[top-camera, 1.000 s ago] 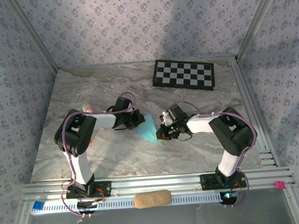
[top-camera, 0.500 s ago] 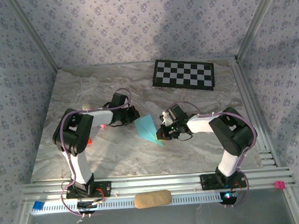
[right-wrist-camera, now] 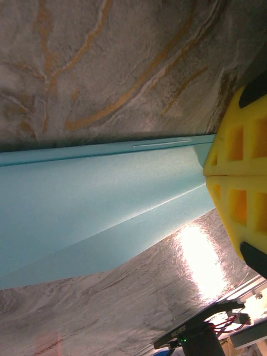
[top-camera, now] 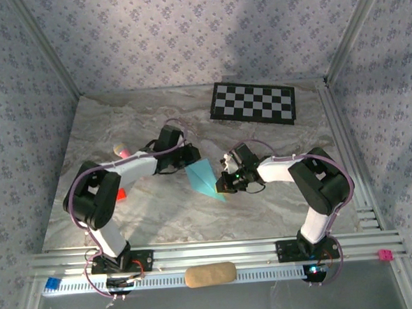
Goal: Fold a paper plane with a square sheet of paper (pick it up from the middle)
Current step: Fourth fold the wing at the center of the table.
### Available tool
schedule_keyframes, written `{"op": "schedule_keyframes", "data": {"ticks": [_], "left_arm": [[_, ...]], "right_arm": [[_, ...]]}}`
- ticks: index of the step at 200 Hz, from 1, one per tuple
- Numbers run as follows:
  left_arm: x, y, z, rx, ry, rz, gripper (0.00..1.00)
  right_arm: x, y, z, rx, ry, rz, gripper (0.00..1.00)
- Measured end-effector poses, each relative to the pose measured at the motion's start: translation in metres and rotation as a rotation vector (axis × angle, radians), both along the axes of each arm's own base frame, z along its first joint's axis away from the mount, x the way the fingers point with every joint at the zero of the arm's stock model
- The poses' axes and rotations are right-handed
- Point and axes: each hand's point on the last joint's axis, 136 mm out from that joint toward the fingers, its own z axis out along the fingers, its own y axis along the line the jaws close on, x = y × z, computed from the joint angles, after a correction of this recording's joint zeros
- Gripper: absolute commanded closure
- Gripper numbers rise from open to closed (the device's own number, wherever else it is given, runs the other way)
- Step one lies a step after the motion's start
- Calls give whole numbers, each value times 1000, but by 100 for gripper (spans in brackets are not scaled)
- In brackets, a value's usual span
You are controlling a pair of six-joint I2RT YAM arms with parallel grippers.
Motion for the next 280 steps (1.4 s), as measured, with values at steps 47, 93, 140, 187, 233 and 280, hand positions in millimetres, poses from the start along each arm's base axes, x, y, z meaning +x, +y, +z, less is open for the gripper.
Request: {"op": "schedule_keyframes", "data": {"ticks": [47,93,140,187,233,280], "left_arm": [[-21,0,-44,55,80,-24,88],[-19,5,-55,52,83,-14,89],[-19,5,-56,39,71,-15,89],[-18,5,-55,37,68,-15,89],[-17,5,-55,31,62,-14,90],[-18,5,-55,27,64,-16,90]], "right_arm": [[0,-1,0,-5,8,-1,100],[1,-2,3,-24,17,-7,100],[11,8,24,-5,-10,-7,100],[35,37,33,33,-36,10,100],[40,49,13,13,-4,21,100],[35,44,2,24,-7,18,100]]}}
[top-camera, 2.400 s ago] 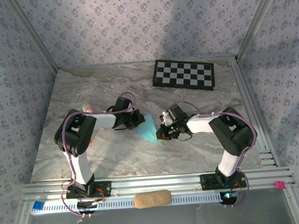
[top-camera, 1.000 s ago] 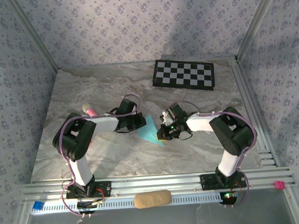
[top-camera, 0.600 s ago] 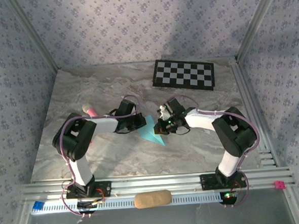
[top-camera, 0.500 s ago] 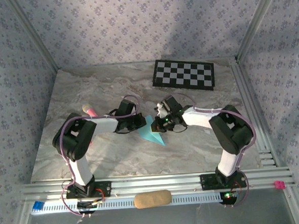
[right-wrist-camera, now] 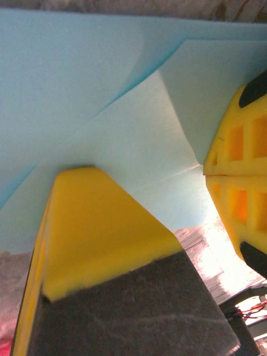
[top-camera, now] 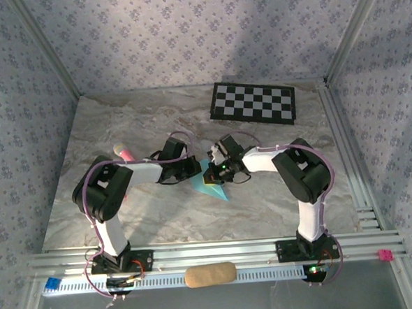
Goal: Fold a paper plane with a square sheet of paper (pick it up from the middle)
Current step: Fourth fold the wing at the center of the table.
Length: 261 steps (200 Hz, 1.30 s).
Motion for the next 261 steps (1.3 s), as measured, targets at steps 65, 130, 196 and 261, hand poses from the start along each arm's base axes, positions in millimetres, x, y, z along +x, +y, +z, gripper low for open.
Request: {"op": "schedule_keyframes", "data": {"ticks": [65,130,196,261], "left_arm": [[-6,-2,-1,-28,27,-22,91],[-6,-2,-1,-37,29,-25,92],[-4,0,-1,-38,29,-20,91],[-2,2,-1,-38,28,-13,92]], "right_arm": [[-19,-18,1,31,-4,-3,99],[-50,-45,-1,1,32,-6,99],[-74,-70,-2,-6,47,-20,98],[-58,-63,39,25,5,-23,97]]}}
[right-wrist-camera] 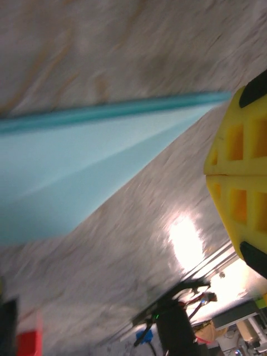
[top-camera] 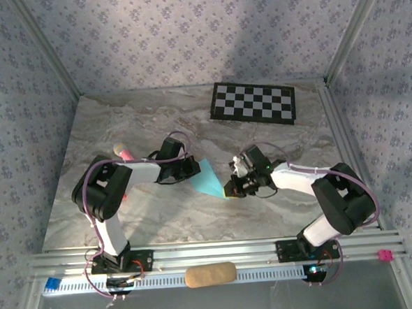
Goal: Fold a paper plane with a square sheet of paper (pick it up from the middle)
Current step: Fourth fold the wing at the center of the table.
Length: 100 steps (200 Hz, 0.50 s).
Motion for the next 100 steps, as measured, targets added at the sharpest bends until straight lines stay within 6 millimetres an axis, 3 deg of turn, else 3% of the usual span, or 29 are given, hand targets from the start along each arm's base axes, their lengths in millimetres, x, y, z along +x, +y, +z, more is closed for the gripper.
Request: {"op": "schedule_keyframes", "data": {"ticks": [21,44,100], "left_arm": [[0,0,0,0,0,0,91],[0,0,0,1,-2,-3,91],[0,0,1,14,-3,-12,89]], "right_arm": [[26,17,17,32,-48,6,97],[43,29,8,28,-40,6,97],[28,19,-40,-38,64,6,100]]}}
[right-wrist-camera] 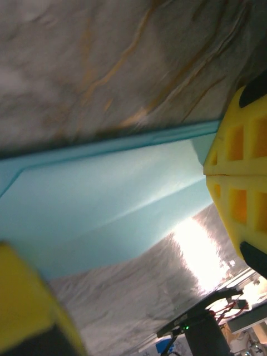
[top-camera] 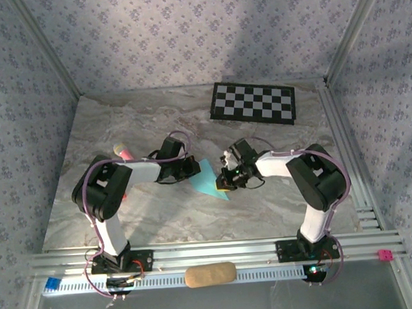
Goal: Fold a paper plane with a square sheet of paper (pick it up from the middle)
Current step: Fourth fold the wing at the center of the table.
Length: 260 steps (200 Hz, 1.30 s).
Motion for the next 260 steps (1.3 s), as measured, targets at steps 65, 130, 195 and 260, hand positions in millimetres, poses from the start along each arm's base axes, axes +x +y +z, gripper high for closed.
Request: {"op": "schedule_keyframes", "data": {"ticks": [65,130,195,260], "left_arm": [[0,7,24,59,-51,6,80],[-21,-30,36,-7,-51,-69,86],[-21,-23,0,-4,24,-69,86],[11,18,1,-7,-7,-23,86]], "right_arm": [[0,2,-1,32,-22,6,100],[0,2,-1,35,-31,3,100],[0,1,-1,43,-42,-1,100],[0,2,-1,51,-55,-1,100]]}}
